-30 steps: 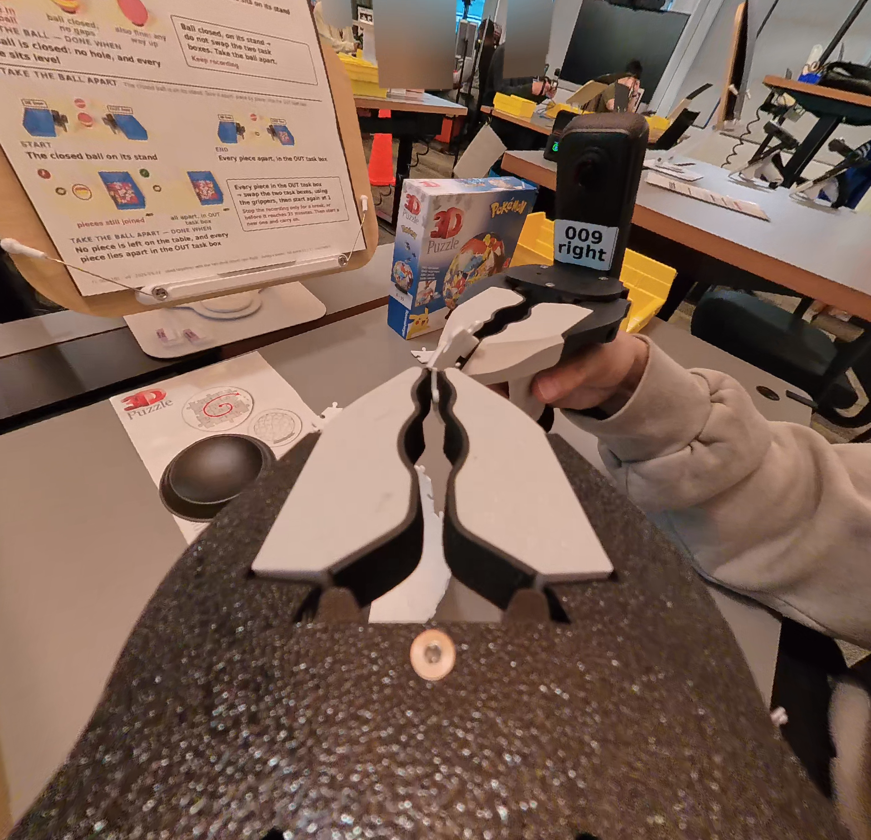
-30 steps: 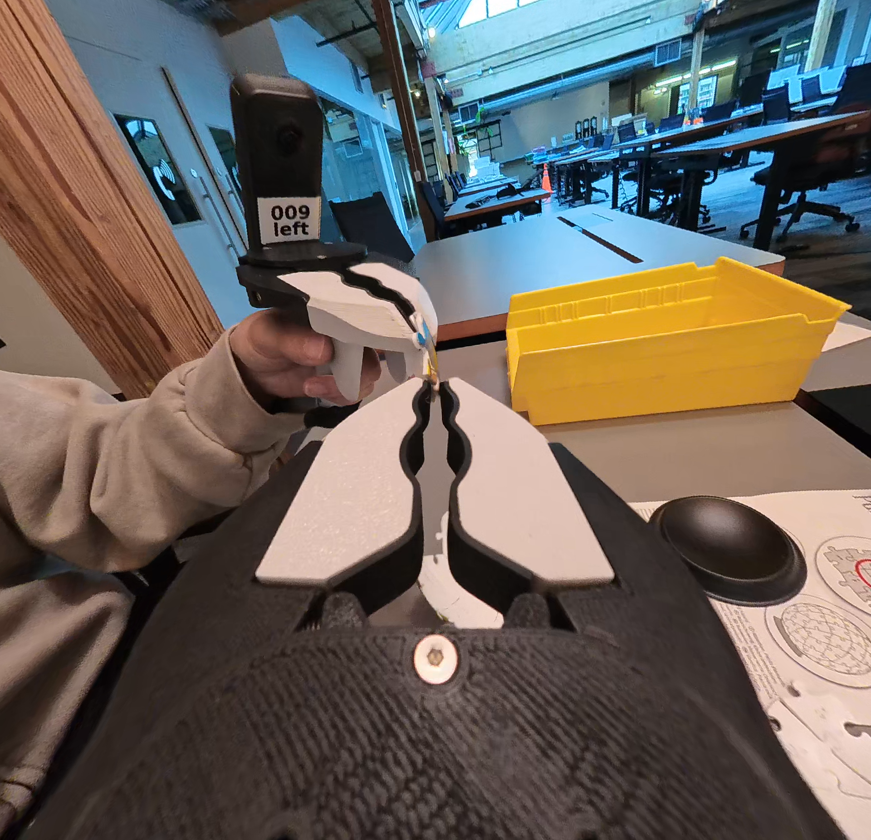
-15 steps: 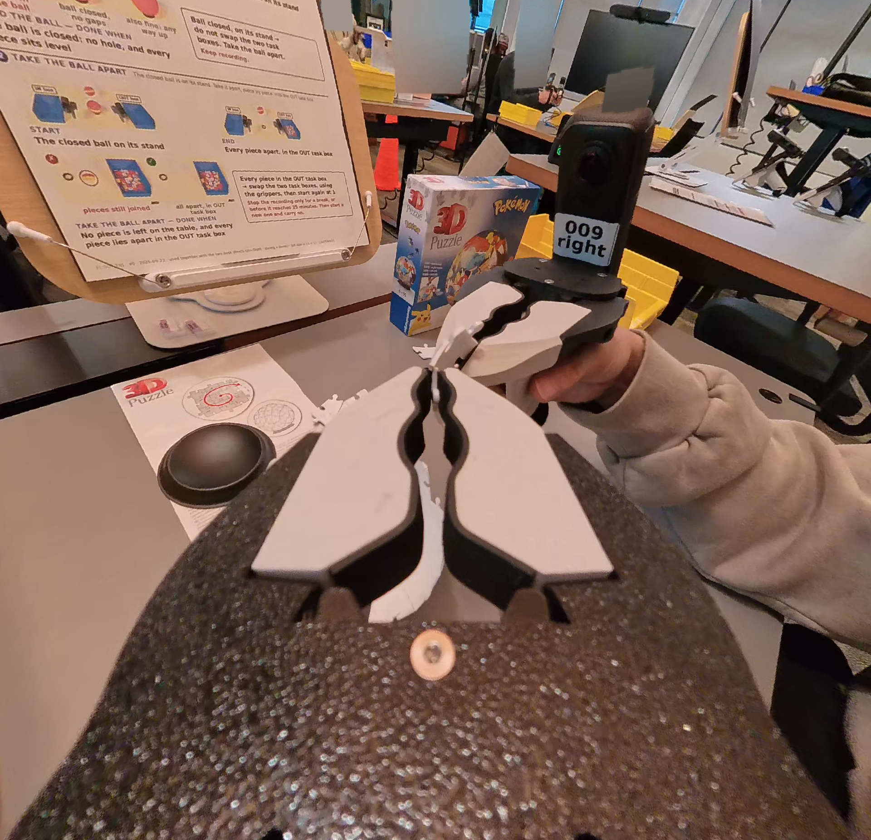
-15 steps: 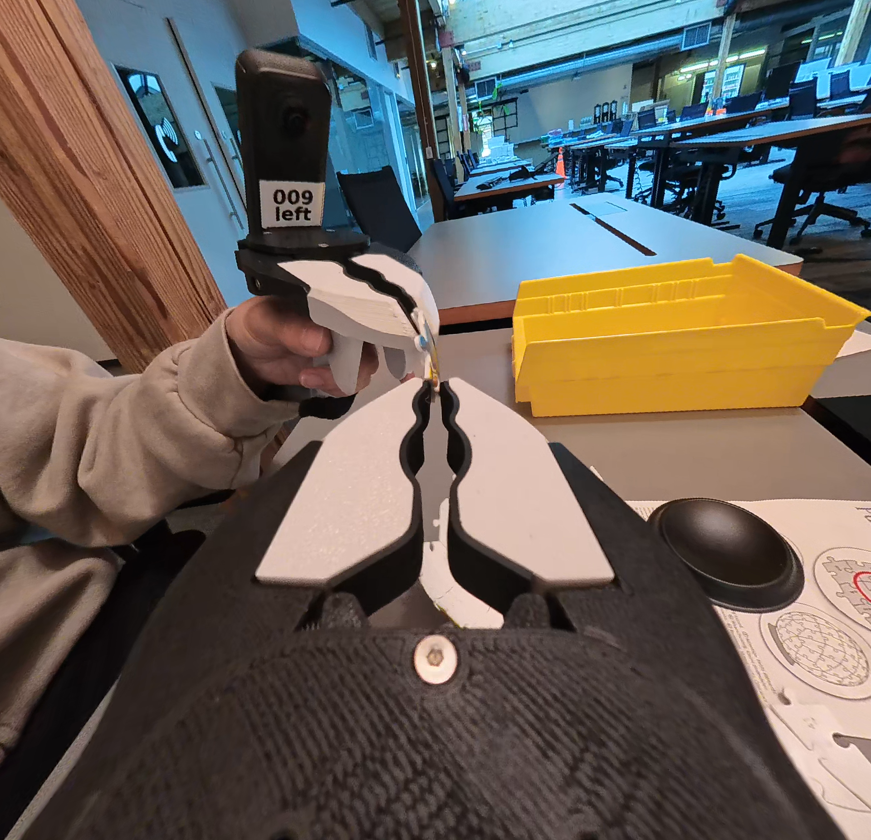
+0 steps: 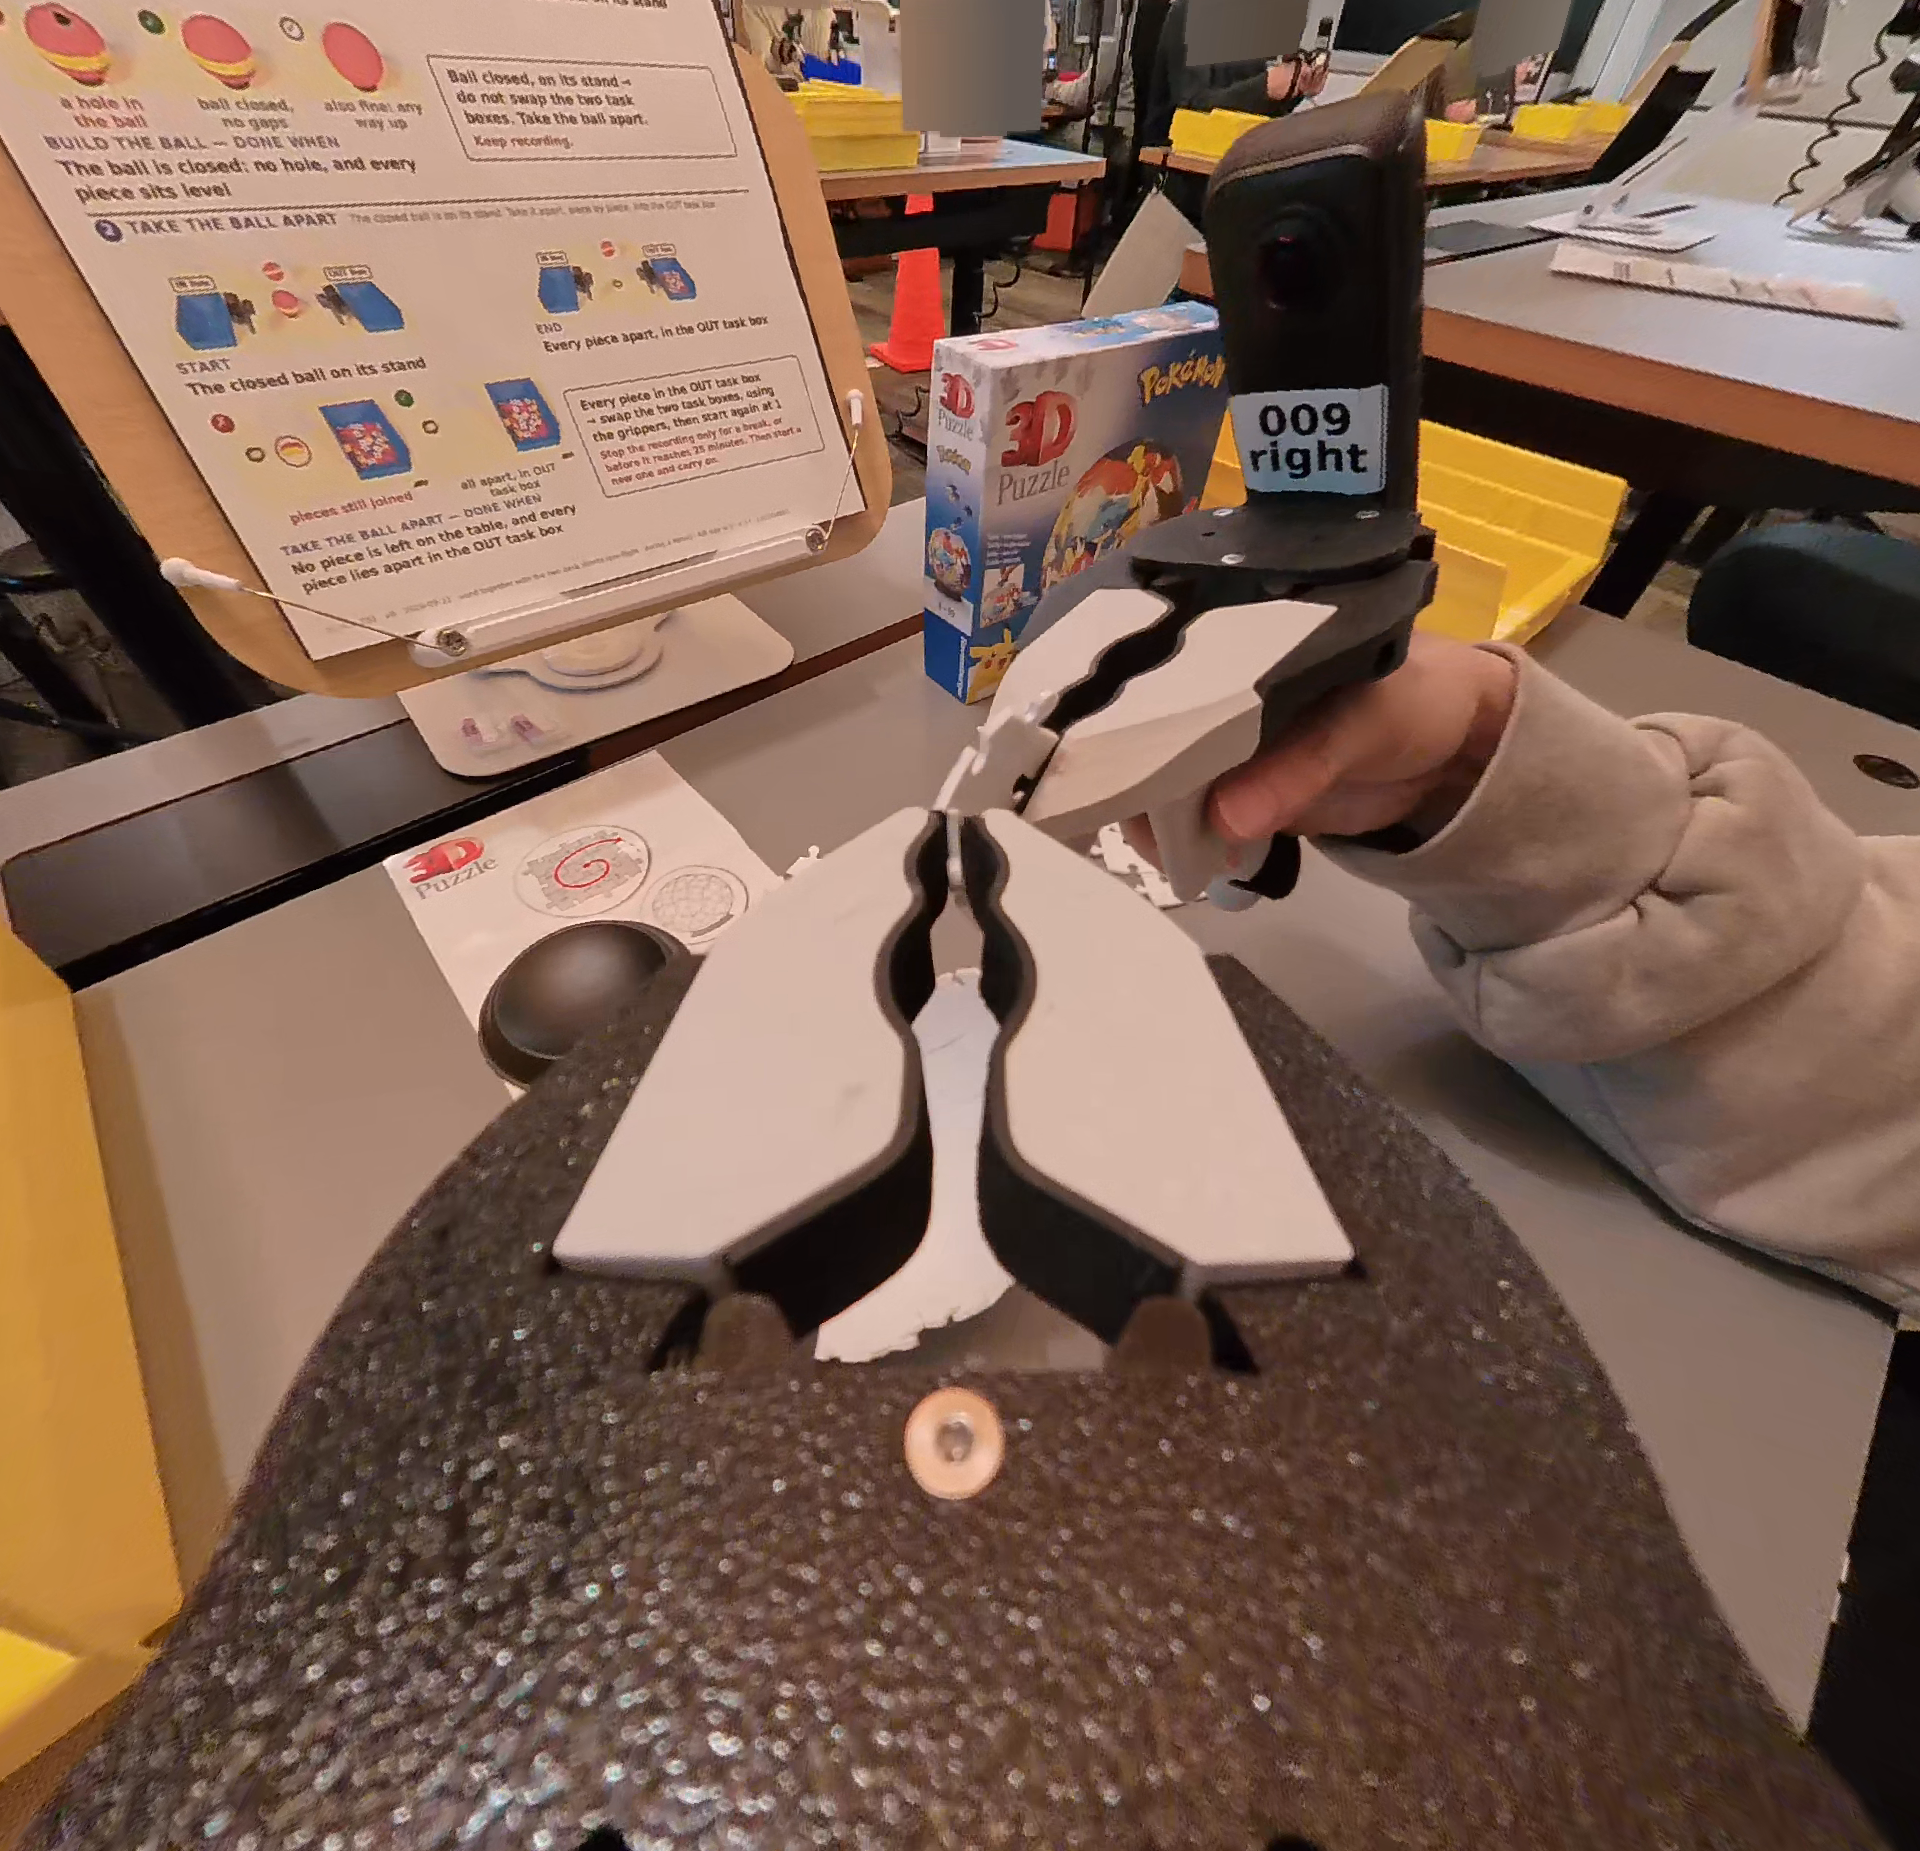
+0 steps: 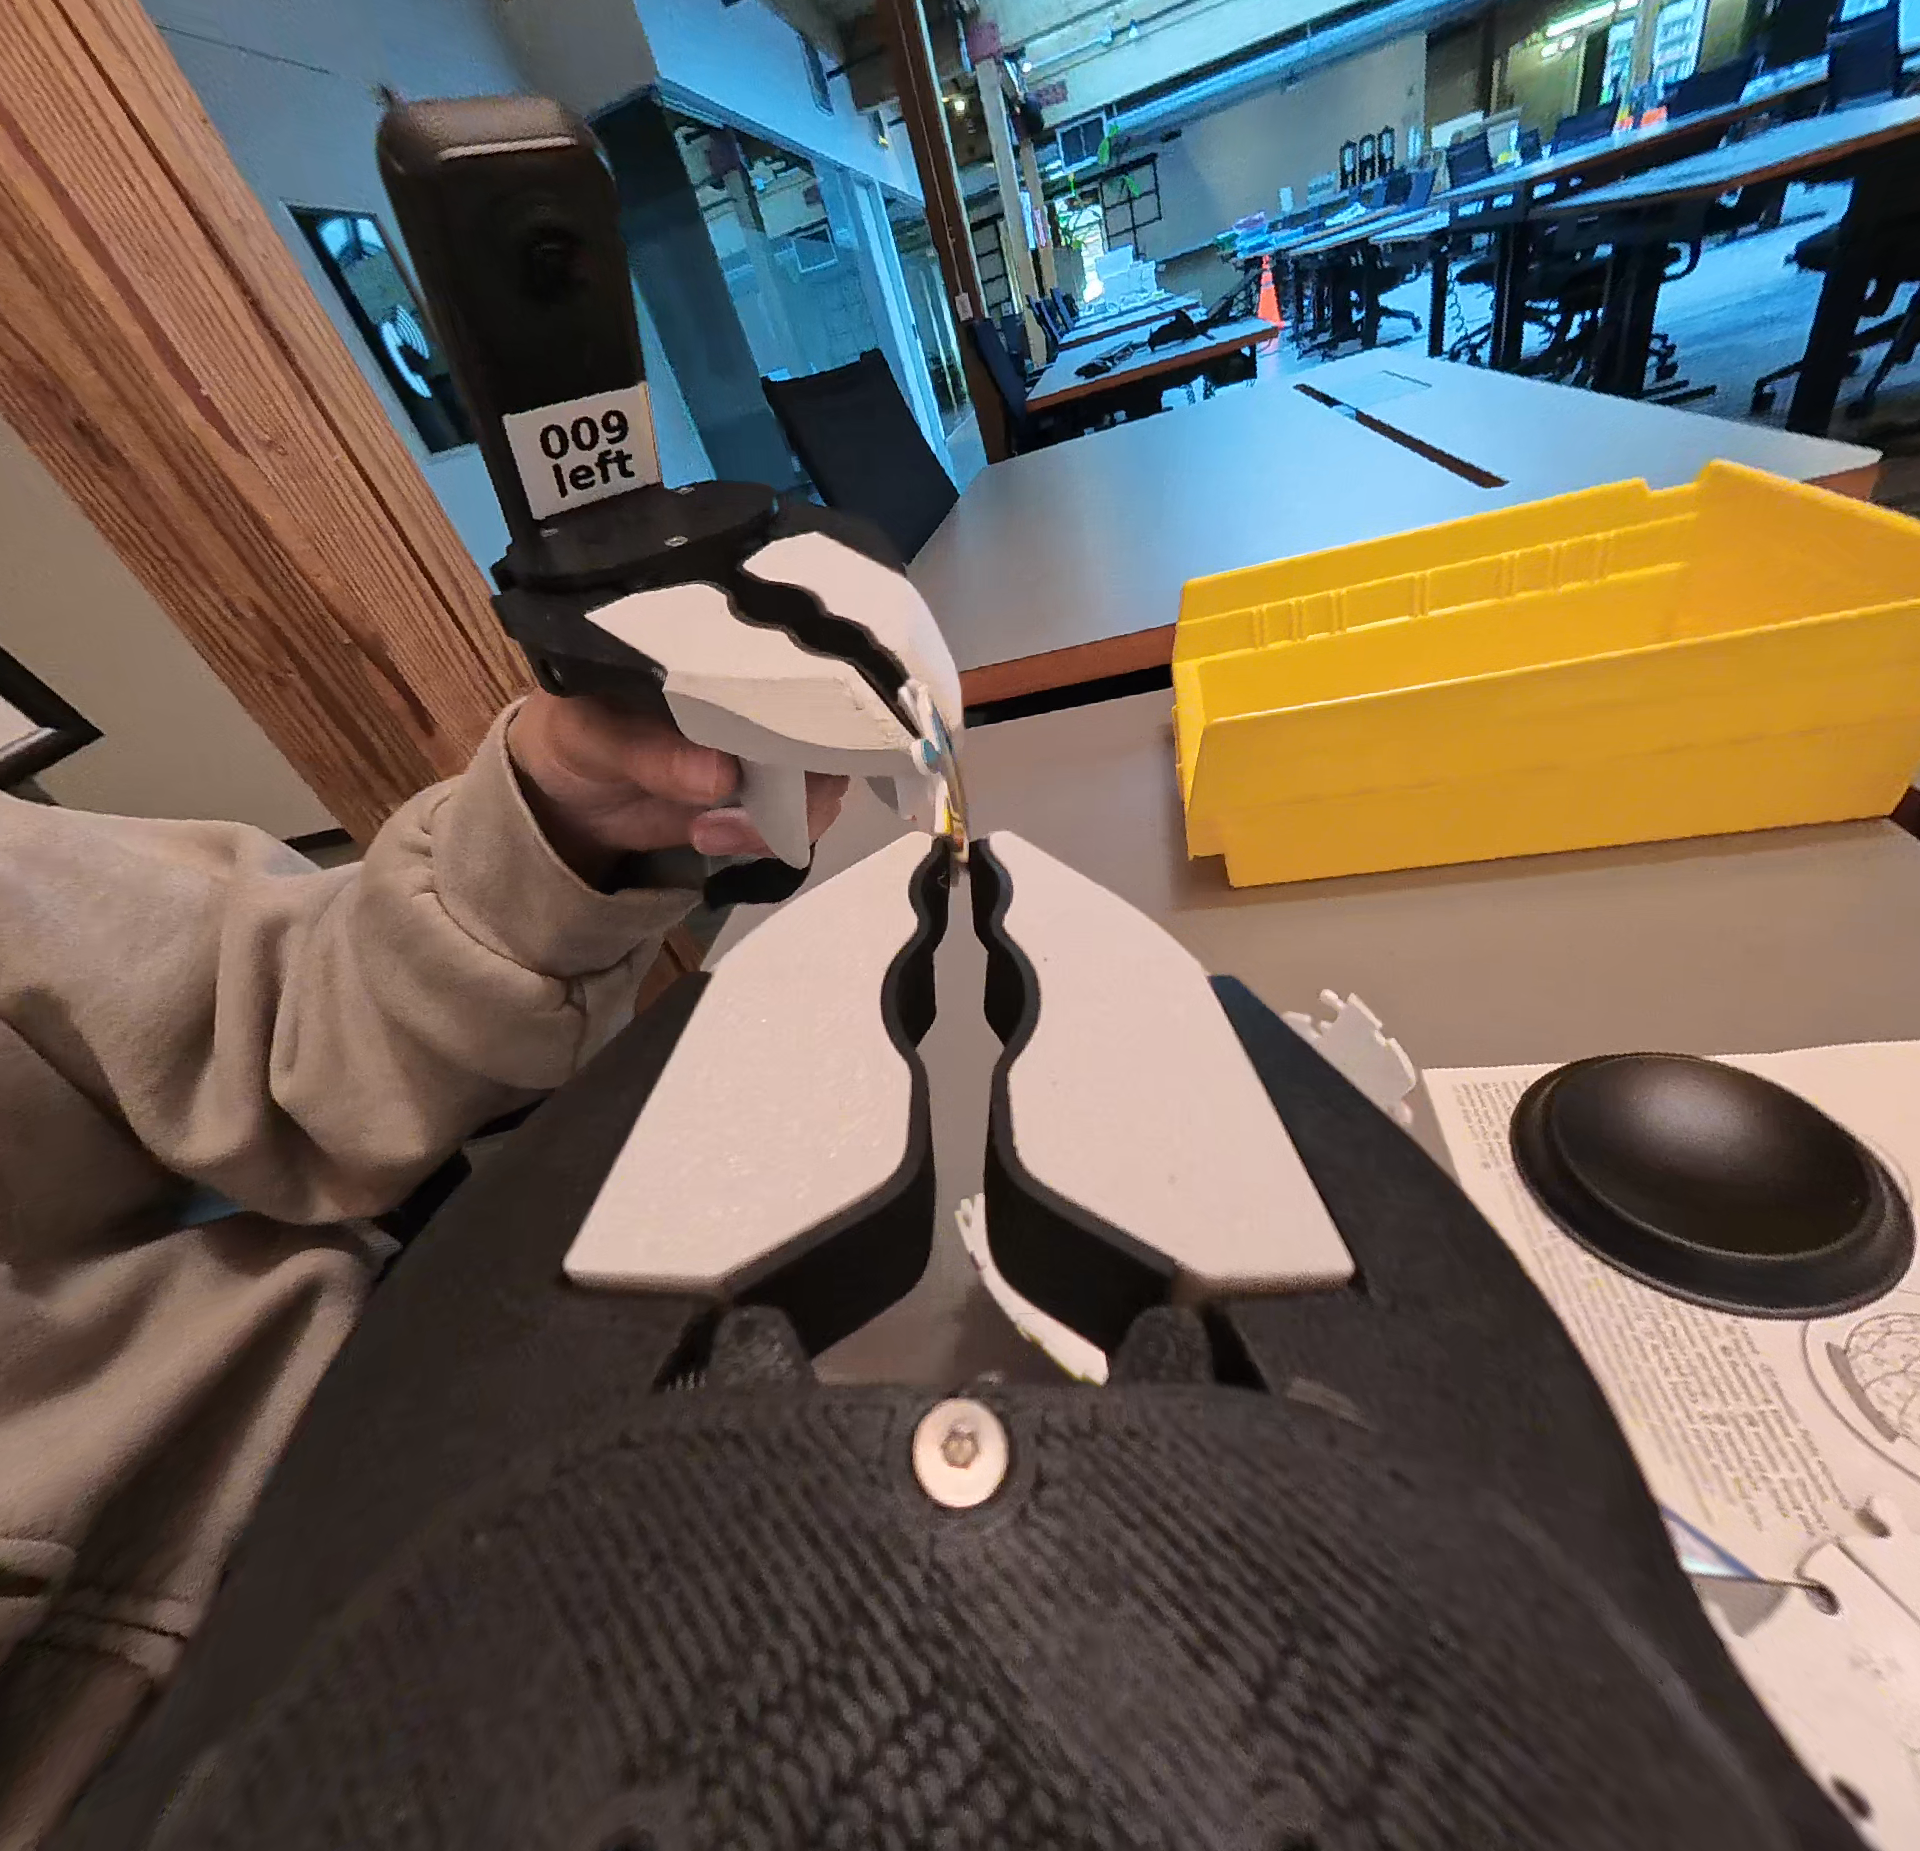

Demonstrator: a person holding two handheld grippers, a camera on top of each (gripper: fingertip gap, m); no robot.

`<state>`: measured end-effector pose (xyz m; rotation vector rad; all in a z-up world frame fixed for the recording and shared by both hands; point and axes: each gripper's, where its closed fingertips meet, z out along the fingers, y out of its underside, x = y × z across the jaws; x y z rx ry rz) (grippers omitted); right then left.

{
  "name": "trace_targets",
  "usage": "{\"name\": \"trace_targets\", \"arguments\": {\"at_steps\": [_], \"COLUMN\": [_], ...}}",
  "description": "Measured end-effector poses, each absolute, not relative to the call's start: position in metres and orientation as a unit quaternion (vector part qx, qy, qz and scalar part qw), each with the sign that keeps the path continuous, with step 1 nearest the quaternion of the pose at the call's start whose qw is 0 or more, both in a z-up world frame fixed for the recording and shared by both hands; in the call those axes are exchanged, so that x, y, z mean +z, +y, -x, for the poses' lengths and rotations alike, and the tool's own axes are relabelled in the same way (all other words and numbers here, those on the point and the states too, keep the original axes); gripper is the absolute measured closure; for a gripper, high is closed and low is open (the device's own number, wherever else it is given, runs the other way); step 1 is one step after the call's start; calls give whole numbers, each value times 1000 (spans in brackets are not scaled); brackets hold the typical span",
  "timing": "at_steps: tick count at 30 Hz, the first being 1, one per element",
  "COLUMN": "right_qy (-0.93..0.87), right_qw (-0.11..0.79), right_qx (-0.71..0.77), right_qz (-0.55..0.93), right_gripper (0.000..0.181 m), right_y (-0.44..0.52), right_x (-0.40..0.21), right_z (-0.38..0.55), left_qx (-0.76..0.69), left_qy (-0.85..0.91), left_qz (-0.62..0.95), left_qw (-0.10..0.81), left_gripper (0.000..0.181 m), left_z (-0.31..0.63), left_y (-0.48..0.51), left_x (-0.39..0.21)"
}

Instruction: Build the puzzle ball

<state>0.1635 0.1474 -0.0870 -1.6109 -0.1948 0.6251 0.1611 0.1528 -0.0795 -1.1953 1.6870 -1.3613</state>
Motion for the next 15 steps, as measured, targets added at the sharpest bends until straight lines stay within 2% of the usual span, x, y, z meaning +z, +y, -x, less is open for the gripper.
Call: {"name": "trace_targets", "arguments": {"at_steps": [7, 10, 13, 15], "right_qy": [-60, -63, -31, -32], "right_qw": [636, 639, 644, 627], "right_qx": [327, 394, 309, 326], "right_qz": [696, 658, 700, 707], "right_gripper": [177, 179, 179, 179], "right_y": [146, 137, 144, 136], "right_x": [-90, -77, -91, -94], "right_z": [-166, -160, -183, -187], "left_qx": [-510, -486, -536, -537], "left_qy": [660, 674, 655, 647], "left_qz": [446, 451, 443, 456], "left_qw": [324, 326, 297, 292], "left_gripper": [179, 179, 179, 179], "left_z": [-163, -167, -165, -165], "left_y": [150, 154, 145, 148], "left_x": [-83, -93, -84, -85]}}
